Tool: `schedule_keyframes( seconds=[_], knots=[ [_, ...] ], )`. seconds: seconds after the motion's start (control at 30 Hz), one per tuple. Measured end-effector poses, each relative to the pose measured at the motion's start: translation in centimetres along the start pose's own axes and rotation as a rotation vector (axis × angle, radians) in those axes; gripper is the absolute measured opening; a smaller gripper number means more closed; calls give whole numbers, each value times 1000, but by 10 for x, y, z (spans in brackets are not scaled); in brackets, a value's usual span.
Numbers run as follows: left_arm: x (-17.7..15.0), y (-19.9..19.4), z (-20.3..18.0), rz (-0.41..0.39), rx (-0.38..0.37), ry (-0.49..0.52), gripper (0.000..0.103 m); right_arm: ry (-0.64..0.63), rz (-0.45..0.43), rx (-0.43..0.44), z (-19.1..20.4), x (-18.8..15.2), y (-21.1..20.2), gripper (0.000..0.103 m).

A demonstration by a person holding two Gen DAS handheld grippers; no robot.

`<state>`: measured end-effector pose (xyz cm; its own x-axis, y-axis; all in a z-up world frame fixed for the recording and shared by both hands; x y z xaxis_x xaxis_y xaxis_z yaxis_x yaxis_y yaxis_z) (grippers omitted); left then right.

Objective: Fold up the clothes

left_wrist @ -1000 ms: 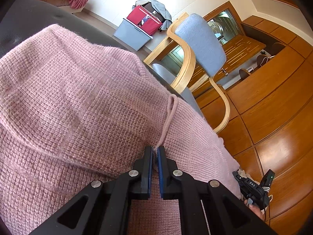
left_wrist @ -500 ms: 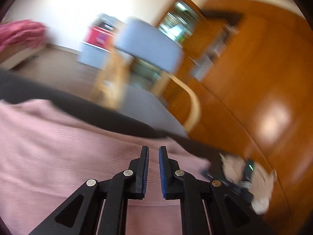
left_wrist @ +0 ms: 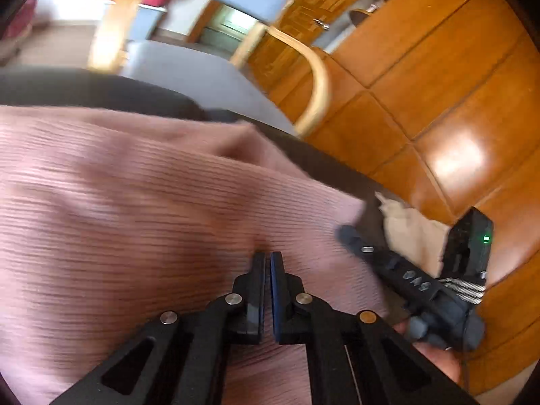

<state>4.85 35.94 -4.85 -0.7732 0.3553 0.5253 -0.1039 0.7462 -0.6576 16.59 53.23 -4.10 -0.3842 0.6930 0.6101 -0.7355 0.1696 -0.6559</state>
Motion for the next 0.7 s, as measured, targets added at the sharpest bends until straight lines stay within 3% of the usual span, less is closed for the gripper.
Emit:
schedule_keyframes(
  seconds=[0.3, 0.5, 0.6, 0.7],
  knots=[
    [8, -88, 101, -150, -68, -210, 1, 6, 0, 7, -1, -1, -2, 19],
    [1, -117, 156, -239, -119, -393, 0, -2, -1, 0, 0, -2, -3, 19],
    [2, -114, 147, -255, -102, -423, 3, -2, -2, -1, 0, -2, -3, 19],
    [17, -100, 101, -248, -97, -316, 6, -8, -2, -8, 1, -2, -3, 20]
  ],
)
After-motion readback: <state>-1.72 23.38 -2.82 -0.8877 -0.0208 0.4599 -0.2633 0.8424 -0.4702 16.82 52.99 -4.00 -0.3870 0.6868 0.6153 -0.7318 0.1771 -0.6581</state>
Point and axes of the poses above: each gripper's, at about its wrist camera, not at the fingertips, and y roughly the way its jaws point, z to its left, x to its top, the point moved 7 cm from there along y, roughly the way its jaws point, and after that the axes turned 1 degree about -z, right-handed, at the moved point
